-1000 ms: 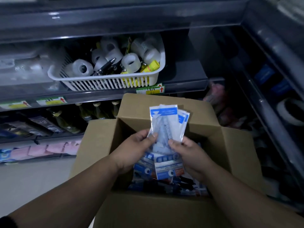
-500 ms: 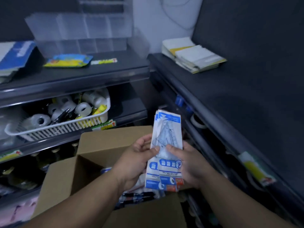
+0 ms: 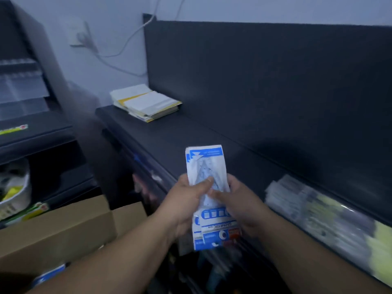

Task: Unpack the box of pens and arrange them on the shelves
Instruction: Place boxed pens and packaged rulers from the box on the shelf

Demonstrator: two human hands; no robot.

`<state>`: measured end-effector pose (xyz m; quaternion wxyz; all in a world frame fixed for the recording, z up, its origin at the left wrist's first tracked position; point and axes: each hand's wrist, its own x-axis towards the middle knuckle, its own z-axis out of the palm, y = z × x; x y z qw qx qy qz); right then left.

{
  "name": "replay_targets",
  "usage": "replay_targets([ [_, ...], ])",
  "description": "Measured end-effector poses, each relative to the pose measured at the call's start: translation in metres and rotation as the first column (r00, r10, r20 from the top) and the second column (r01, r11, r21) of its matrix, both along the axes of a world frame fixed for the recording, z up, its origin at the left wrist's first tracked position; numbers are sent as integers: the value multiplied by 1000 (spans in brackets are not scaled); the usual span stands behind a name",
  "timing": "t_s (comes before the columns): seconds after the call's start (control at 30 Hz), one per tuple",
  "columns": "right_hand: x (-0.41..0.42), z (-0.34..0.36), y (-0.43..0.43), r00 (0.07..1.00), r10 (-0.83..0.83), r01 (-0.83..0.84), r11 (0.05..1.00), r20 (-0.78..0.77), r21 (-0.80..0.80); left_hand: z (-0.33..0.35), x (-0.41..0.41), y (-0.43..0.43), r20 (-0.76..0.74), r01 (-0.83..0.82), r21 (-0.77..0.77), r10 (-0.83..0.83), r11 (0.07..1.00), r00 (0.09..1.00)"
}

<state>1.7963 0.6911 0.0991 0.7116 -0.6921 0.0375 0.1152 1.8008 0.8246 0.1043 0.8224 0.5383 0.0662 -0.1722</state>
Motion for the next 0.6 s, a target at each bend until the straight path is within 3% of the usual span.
replay_targets([
  [0.13, 7, 9, -53, 997, -20, 28, 994, 73, -109, 10, 19, -60, -16, -88, -10, 88, 996, 996],
  [0.23, 12, 10, -85, 999, -34, 36, 992, 11, -123, 13, 39, -77, -3, -66, -133, 66, 989, 998],
  [0.33, 20, 6, -102, 995, -96, 93, 987, -13, -134, 8, 61, -78, 37, -20, -130, 25, 991, 999],
  [0.47, 37, 5, -114, 982, -183, 187, 927, 43, -326, 3, 96, -68, 158, -37, -34, 42, 999, 987],
  [0.6, 60, 7, -114, 971, -168, 239, 745, 172, -623, -10, 131, -54, 349, -6, 260, -88, 965, 933],
])
